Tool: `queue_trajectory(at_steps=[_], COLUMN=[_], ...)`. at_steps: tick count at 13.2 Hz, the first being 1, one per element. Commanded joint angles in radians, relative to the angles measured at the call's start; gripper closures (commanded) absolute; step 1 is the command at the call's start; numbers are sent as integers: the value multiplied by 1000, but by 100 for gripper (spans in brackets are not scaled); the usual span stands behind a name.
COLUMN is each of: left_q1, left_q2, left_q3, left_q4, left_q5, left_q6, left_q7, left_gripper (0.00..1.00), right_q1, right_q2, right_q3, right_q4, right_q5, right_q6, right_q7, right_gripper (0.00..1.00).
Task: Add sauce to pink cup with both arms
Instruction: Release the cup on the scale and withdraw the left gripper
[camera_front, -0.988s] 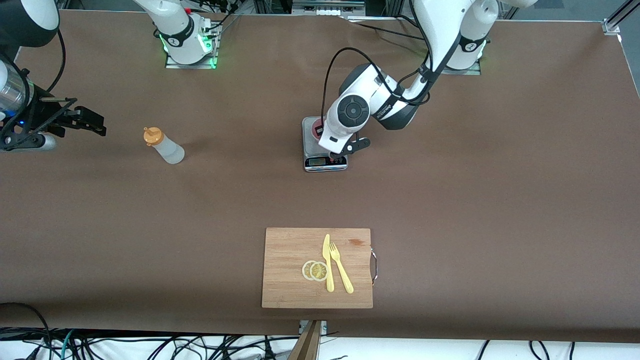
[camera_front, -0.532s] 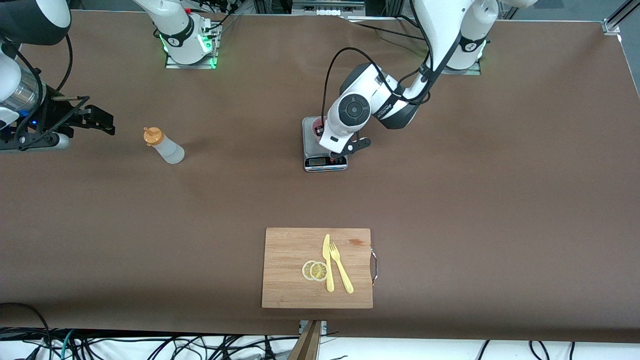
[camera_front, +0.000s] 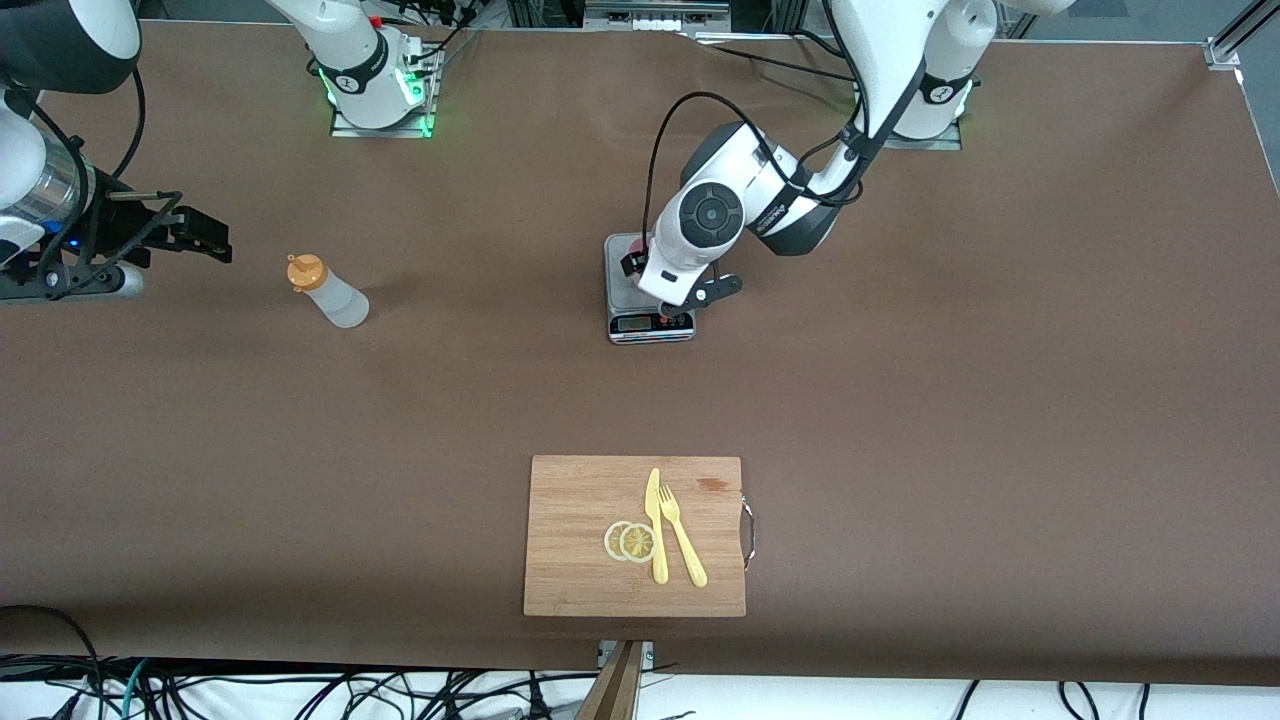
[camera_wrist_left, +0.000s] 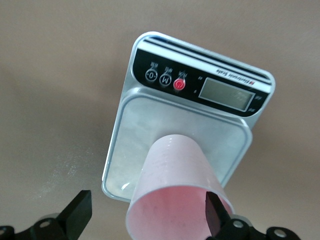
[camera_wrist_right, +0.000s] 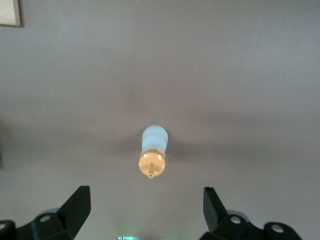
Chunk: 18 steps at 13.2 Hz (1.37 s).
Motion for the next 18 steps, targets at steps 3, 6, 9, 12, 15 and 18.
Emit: queue_trajectory(at_steps=[3, 6, 9, 12, 15, 18], left_q1=[70, 159, 300, 446, 544, 557], left_q2=[-158, -263, -388, -498, -558, -569], left_q3=[0, 6, 9, 7, 59, 217], left_q4=[-26, -27, -48, -47, -29, 23], left_q5=[-20, -18, -11, 78, 173, 232], left_q6=[-103, -188, -263, -384, -464, -505], left_q7=[11, 11, 33, 211, 473, 806], left_gripper=[0, 0, 0, 0, 0, 0], right_q1=[-10, -10, -10, -10, -10, -12], right_q2=[3, 3, 1, 0, 6, 50], right_q3=[-75, -120, -201, -293, -352, -413], right_q4=[-14, -62, -131, -240, -286, -292], right_q5=[4, 15, 133, 256, 346, 463], right_q6=[-55, -35, 12, 80, 98, 92], right_q7=[-249, -488, -719, -1015, -1258, -1523], right_gripper=[0, 0, 0, 0, 0, 0])
